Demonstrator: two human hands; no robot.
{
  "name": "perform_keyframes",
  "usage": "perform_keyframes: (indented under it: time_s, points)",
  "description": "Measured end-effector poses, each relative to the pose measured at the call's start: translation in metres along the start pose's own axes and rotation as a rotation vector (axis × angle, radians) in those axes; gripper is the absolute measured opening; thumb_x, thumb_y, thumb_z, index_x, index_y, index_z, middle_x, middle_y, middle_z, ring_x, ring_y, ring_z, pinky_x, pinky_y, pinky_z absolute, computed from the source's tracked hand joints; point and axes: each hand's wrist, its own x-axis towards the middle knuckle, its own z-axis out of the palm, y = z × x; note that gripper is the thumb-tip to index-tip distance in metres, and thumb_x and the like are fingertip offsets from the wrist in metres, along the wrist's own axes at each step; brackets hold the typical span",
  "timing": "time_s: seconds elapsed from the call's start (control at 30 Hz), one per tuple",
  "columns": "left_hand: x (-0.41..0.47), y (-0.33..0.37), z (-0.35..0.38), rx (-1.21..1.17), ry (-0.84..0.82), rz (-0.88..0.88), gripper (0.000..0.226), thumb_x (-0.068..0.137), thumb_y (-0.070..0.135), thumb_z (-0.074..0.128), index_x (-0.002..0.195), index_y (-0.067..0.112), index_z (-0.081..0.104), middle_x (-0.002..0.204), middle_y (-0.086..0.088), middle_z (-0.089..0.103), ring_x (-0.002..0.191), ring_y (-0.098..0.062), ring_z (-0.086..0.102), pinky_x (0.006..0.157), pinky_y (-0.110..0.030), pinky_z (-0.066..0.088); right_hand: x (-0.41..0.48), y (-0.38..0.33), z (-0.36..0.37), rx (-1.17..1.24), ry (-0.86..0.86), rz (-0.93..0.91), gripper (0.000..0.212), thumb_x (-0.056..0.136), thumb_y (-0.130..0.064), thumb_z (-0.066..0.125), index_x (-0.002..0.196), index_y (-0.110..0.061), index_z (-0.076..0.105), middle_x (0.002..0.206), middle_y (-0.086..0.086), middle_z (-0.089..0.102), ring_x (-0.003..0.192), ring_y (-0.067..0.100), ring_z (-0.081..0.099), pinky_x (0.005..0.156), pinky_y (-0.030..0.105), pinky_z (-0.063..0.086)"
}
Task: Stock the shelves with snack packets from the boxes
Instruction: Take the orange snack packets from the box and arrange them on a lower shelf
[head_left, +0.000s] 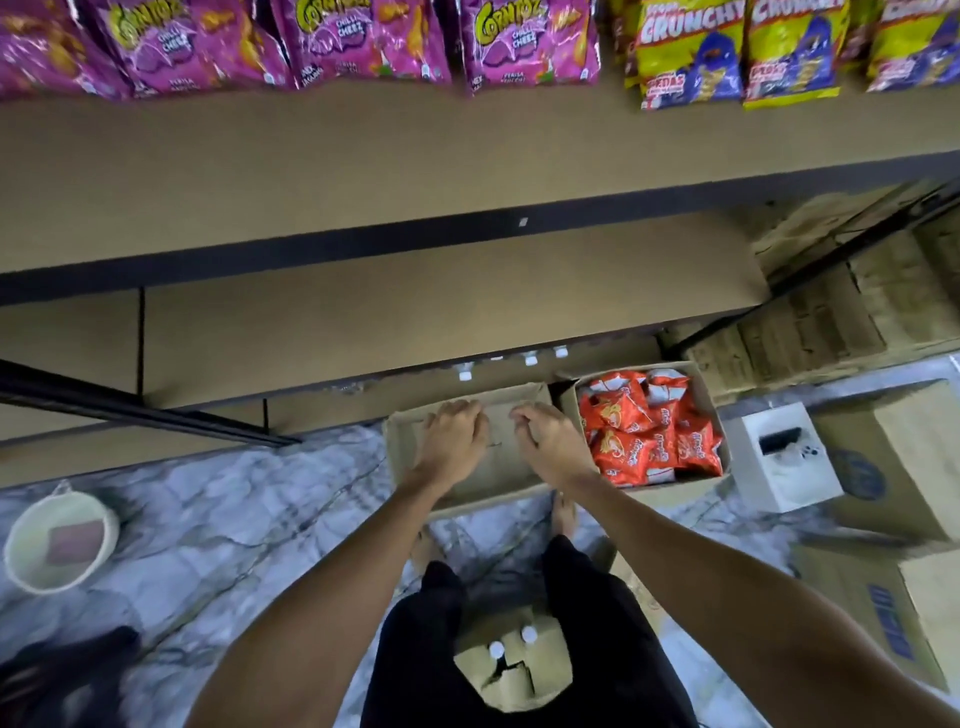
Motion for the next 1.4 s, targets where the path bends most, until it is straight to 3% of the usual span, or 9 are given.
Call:
perform_keyframes:
  time_s: [0.2,0.37,0.43,0.5,0.57,0.73,0.87,1.13,1.4]
  points:
    - [0.038,-0.042,0.051,0.014,0.076,0.041,0.026,0.102,0.024,0.041,0.094,0.012,0.063,0.1,-0.006,0.064,0.098,-0.027,0.061,0.087,-0.039,0.041,0.044,0.03,0.031,0.0,0.049,-0.053,0.025,0.1,-0.03,0.045,0.109,-0.019,0.066,0.104,0.002,0.069,0.095,0.017,0.066,0.087,0.035,0.056]
    - [0.074,-0.075,0.084,0.079,0.227,0.07,0.043,0.095,0.037,0.031,0.109,0.017,0.066,0.113,-0.001,0.061,0.107,-0.023,0.057,0.089,-0.041,0.042,0.077,0.045,0.062,0.008,0.069,-0.077,0.028,0.103,-0.028,0.045,0.123,-0.022,0.063,0.107,0.004,0.071,0.092,0.02,0.069,0.086,0.039,0.058]
    - [0.085,-0.084,0.091,0.088,0.281,0.126,0.04,0.096,0.035,0.035,0.116,0.016,0.064,0.122,-0.002,0.061,0.114,-0.022,0.056,0.093,-0.042,0.043,0.091,0.051,0.075,0.018,0.094,-0.128,0.032,0.104,-0.027,0.045,0.13,-0.023,0.062,0.124,0.005,0.069,0.11,0.021,0.067,0.097,0.039,0.054]
    - [0.098,-0.097,0.099,0.109,0.308,0.19,0.04,0.097,0.031,0.037,0.124,0.013,0.061,0.129,-0.005,0.059,0.12,-0.021,0.052,0.097,-0.042,0.041,0.105,0.058,0.087,0.009,0.133,-0.231,0.032,0.104,-0.021,0.049,0.131,-0.016,0.064,0.143,0.007,0.056,0.136,0.019,0.048,0.111,0.035,0.041]
    - [0.11,-0.108,0.108,0.152,0.289,0.211,0.045,0.099,0.033,0.033,0.135,0.014,0.053,0.14,-0.005,0.053,0.127,-0.021,0.047,0.104,-0.043,0.038,0.119,0.066,0.096,-0.012,0.169,-0.3,0.033,0.103,-0.017,0.05,0.133,-0.01,0.063,0.149,0.011,0.05,0.143,0.022,0.039,0.116,0.033,0.034]
    - [0.144,-0.132,0.125,0.232,0.377,0.269,0.05,0.104,0.035,0.028,0.145,0.012,0.046,0.149,-0.007,0.046,0.14,-0.025,0.039,0.116,-0.048,0.022,0.154,0.091,0.117,-0.123,0.319,-0.449,0.039,0.103,-0.024,0.042,0.133,-0.007,0.061,0.148,0.014,0.05,0.145,0.031,0.034,0.121,0.049,0.023]
    - [0.164,-0.134,0.135,0.282,0.456,0.279,0.052,0.105,0.037,0.023,0.143,0.014,0.05,0.15,-0.007,0.046,0.143,-0.025,0.037,0.12,-0.053,0.017,0.171,0.103,0.134,-0.184,0.452,-0.461,0.039,0.103,-0.028,0.041,0.131,-0.011,0.063,0.147,0.009,0.052,0.146,0.028,0.034,0.121,0.05,0.019]
    - [0.17,-0.13,0.17,0.262,0.719,0.256,0.045,0.101,0.034,0.031,0.119,0.014,0.067,0.13,-0.007,0.064,0.129,-0.026,0.052,0.11,-0.056,0.033,0.184,0.111,0.153,-0.167,0.68,-0.411,0.036,0.103,-0.03,0.045,0.125,-0.015,0.069,0.135,0.001,0.064,0.135,0.018,0.049,0.117,0.039,0.028]
    - [0.178,-0.139,0.184,0.339,0.875,0.315,0.038,0.101,0.032,0.038,0.119,0.016,0.068,0.129,-0.005,0.065,0.122,-0.025,0.057,0.105,-0.053,0.036,0.184,0.119,0.153,-0.178,0.72,-0.48,0.038,0.104,-0.034,0.042,0.129,-0.018,0.066,0.138,0.0,0.062,0.135,0.016,0.048,0.117,0.037,0.027]
